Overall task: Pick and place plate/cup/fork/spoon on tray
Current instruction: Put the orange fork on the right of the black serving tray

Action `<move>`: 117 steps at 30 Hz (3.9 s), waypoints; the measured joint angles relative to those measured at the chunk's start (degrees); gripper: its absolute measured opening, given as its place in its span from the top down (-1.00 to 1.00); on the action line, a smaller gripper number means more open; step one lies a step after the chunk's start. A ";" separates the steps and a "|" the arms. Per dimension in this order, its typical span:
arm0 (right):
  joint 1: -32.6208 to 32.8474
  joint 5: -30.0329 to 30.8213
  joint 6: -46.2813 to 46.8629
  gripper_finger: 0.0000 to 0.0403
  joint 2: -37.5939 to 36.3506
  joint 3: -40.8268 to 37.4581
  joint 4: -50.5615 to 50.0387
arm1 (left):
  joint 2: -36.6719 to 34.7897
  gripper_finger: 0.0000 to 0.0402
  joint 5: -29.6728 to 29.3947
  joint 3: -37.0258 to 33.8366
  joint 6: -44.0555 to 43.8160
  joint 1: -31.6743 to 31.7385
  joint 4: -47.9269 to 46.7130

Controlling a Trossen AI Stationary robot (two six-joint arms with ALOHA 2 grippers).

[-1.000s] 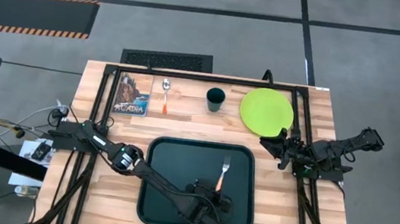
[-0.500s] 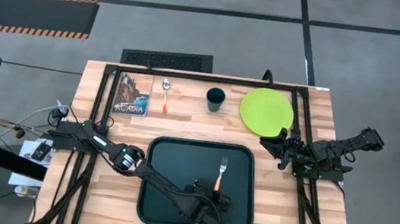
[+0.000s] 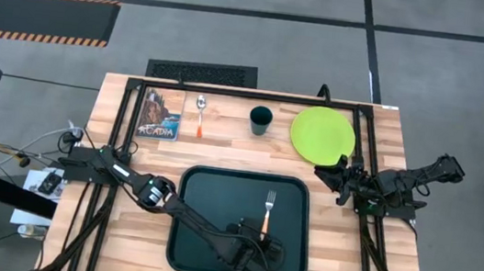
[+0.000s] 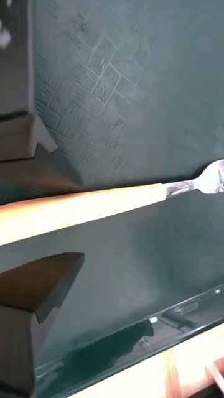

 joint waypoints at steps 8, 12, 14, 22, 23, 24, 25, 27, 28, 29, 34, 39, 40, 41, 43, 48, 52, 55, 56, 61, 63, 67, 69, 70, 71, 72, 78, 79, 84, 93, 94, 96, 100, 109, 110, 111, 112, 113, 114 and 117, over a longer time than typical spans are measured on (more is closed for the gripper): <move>0.00 -0.02 0.09 0.41 0.00 -0.02 0.77 | -1.65 0.06 -1.03 0.11 0.65 0.00 0.36; 0.02 -0.04 0.09 0.41 0.00 -0.02 1.04 | -2.83 0.05 -1.06 0.15 3.61 0.00 -0.82; 0.02 -0.25 0.09 0.41 0.00 -0.02 1.03 | -2.93 0.05 -1.02 0.22 2.33 0.00 -2.30; 0.02 -0.55 1.40 0.41 0.00 -0.02 1.16 | -2.72 0.05 1.49 -0.22 2.01 -0.58 0.52; 0.02 -1.05 2.82 0.41 0.00 -0.02 1.21 | -2.71 0.05 1.04 -0.22 2.11 -0.71 0.48; 0.02 -2.20 3.94 0.41 0.00 -0.02 1.28 | -2.88 0.06 0.29 -0.22 2.14 -0.90 -0.31; 0.02 -3.85 4.51 0.41 0.00 -0.02 1.30 | -3.32 0.06 -0.48 -0.23 2.29 -1.04 -2.04; 0.02 -7.11 5.72 0.41 0.00 -0.02 1.29 | -4.89 0.09 -1.35 -0.22 2.43 -1.42 -6.83; 0.04 -8.18 6.40 0.41 0.00 -0.02 1.33 | -6.19 0.11 -1.85 -0.17 2.03 -1.72 -9.92; 0.04 -8.95 7.02 0.41 0.00 -0.02 1.42 | -7.44 0.14 -2.36 0.05 1.83 -1.97 -12.58; 0.43 -9.61 7.18 0.44 0.00 -0.02 1.44 | -10.83 0.38 -1.87 0.23 3.02 -3.02 -21.54; 1.48 -9.62 7.16 0.66 2.44 -0.02 0.57 | -11.36 0.87 4.02 -0.72 6.54 -3.28 -28.85; 1.72 -9.62 7.15 0.72 3.25 -0.02 0.79 | -11.46 0.93 4.76 -1.83 7.33 -3.30 -28.43; 1.91 -9.61 7.13 0.78 4.15 -0.02 1.23 | -11.42 0.95 5.65 -2.83 7.70 -3.30 -27.88; 2.46 -9.59 7.02 0.90 6.00 0.08 2.43 | -11.09 0.97 7.46 -4.20 7.85 -3.30 -27.04; 3.17 -8.91 6.57 0.95 11.90 4.02 2.11 | -11.18 1.00 9.97 -6.98 10.40 -3.30 -19.80; 3.10 -7.85 6.08 0.98 19.19 10.01 -1.88 | -11.22 1.00 14.66 -8.28 12.95 -2.95 -16.99; 3.10 -7.80 5.90 0.97 25.14 14.94 -4.67 | -12.56 1.00 18.89 -8.26 17.36 -2.10 -17.75; 3.10 -7.80 5.92 0.98 26.96 16.51 -5.95 | -13.57 1.00 19.69 -8.26 19.00 -1.78 -18.58; 3.15 -8.54 7.89 0.97 35.40 22.89 -10.72 | -19.16 1.00 19.73 -8.22 23.20 -1.25 -22.97; 3.14 -9.70 8.47 0.96 37.78 24.78 -11.03 | -22.25 1.00 18.07 -8.22 22.94 -1.70 -25.28; 3.93 -10.97 8.55 0.97 41.49 27.21 -11.19 | -30.00 1.00 13.91 -8.18 21.51 -3.50 -29.63; 4.32 -10.99 8.55 0.97 42.56 28.00 -11.35 | -33.69 1.00 13.23 -8.64 19.86 -4.50 -32.91; 4.35 -11.02 8.57 0.97 43.08 28.40 -11.13 | -35.69 1.00 13.55 -9.55 18.25 -5.16 -35.22; 4.38 -11.02 8.59 0.97 43.46 28.64 -11.07 | -37.53 1.00 14.50 -11.07 15.89 -5.64 -37.02; 4.44 -11.02 8.71 0.96 43.71 28.72 -11.12 | -39.59 1.00 15.65 -13.45 13.90 -6.29 -36.82; 4.63 -11.02 10.07 0.95 44.69 28.81 -11.15 | -55.88 1.00 18.93 -40.85 -1.54 -10.18 -26.96; 4.63 -11.02 10.11 0.95 44.68 28.81 -10.96 | -58.44 1.00 19.14 -46.12 -3.02 -10.25 -22.56; 4.63 -11.03 13.27 0.96 46.42 28.81 -11.56 | -66.94 1.00 16.16 -66.64 -1.30 -7.20 7.62; 4.50 -12.56 18.22 0.96 55.84 30.23 -13.54 | -58.84 1.00 23.56 -70.05 7.67 1.32 17.48; 4.50 -12.55 18.21 0.96 57.09 31.19 -14.27 | -57.67 1.00 24.55 -69.15 8.52 1.97 17.08; 4.50 -12.52 18.18 0.96 59.62 33.71 -15.20 | -55.06 1.00 25.70 -66.98 9.45 2.86 14.43; 4.50 -12.49 16.02 0.96 64.59 39.59 -20.40 | -50.12 1.00 26.45 -61.94 11.14 4.09 7.69; 4.48 -12.60 13.23 0.96 72.05 45.48 -23.66 | -40.99 1.00 32.81 -60.06 13.67 5.01 8.69; 4.48 -12.64 13.70 0.96 72.51 45.68 -24.68 | -40.43 1.00 32.81 -60.05 13.67 5.02 9.11; 4.40 -12.64 14.36 0.96 73.07 45.72 -25.36 | -40.09 1.00 32.83 -60.02 13.68 5.11 9.29; 4.17 -12.71 14.62 0.96 73.84 45.75 -25.38 | -40.00 1.00 32.84 -60.04 13.79 5.12 9.11; 4.03 -13.05 14.68 0.96 74.74 45.75 -25.36 | -40.04 1.00 32.84 -60.04 14.09 5.20 8.97; 3.95 -13.69 14.67 0.96 75.51 45.75 -25.55 | -40.13 1.00 32.83 -59.99 14.36 5.36 9.23; 3.69 -13.99 14.65 0.96 78.17 45.75 -24.75 | -40.12 1.00 32.81 -60.00 14.68 5.85 8.73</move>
